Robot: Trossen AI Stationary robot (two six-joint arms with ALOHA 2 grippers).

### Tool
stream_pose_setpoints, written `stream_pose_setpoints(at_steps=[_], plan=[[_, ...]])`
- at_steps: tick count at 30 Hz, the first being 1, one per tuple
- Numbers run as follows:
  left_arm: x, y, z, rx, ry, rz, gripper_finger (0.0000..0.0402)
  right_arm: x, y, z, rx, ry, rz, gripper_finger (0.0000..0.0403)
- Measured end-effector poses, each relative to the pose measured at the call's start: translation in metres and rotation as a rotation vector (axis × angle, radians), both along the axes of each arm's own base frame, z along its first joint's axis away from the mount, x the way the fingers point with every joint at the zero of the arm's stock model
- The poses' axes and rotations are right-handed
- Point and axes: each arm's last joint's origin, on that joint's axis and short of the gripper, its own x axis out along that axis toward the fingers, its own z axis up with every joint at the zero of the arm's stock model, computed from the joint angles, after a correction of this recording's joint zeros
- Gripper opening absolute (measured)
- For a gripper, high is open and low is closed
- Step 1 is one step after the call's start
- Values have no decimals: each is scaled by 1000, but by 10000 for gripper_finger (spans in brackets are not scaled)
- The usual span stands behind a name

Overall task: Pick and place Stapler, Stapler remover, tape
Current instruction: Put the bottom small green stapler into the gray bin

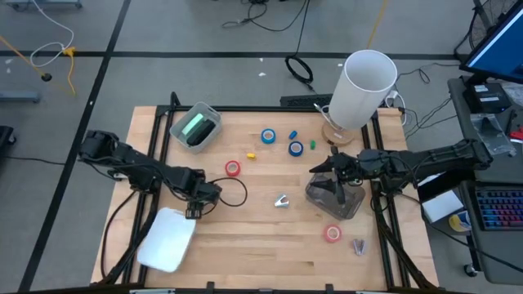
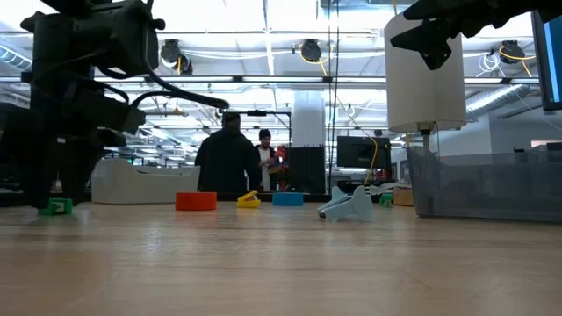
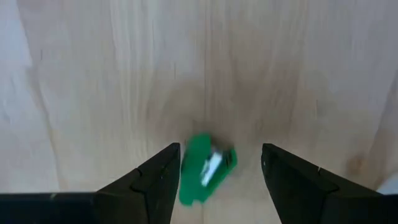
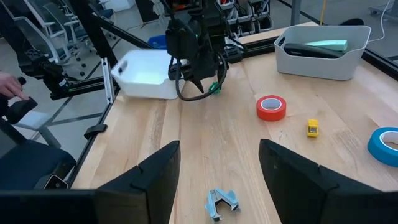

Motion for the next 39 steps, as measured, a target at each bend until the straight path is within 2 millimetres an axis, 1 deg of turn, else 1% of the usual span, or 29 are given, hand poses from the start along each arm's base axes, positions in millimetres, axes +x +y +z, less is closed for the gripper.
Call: stream_pose_setpoints(at_steps=[5, 8, 11, 16, 22, 30, 33, 39], plan=[[1, 2, -2, 68, -22, -17, 225, 0, 0, 0, 0, 0, 0, 210], [0, 2, -2, 67, -17, -9, 225, 0, 0, 0, 3, 0, -1, 210], [-2, 2, -2, 64, 6, 33, 225, 0, 0, 0, 9, 1, -2, 210], [-8, 2, 0, 39, 78, 152, 225, 0, 0, 0, 11, 1, -3, 210], [-9, 2, 3, 32, 104, 194, 225, 0, 0, 0, 11, 1, -3, 210], [-9, 2, 22, 16, 47, 197, 225, 0, 0, 0, 29, -1, -9, 210], [-10, 3, 24, 24, 36, 173, 225, 0, 0, 1, 28, -6, -8, 210], [-9, 7, 23, 114, -1, 74, 225, 0, 0, 1, 27, -6, -8, 210]])
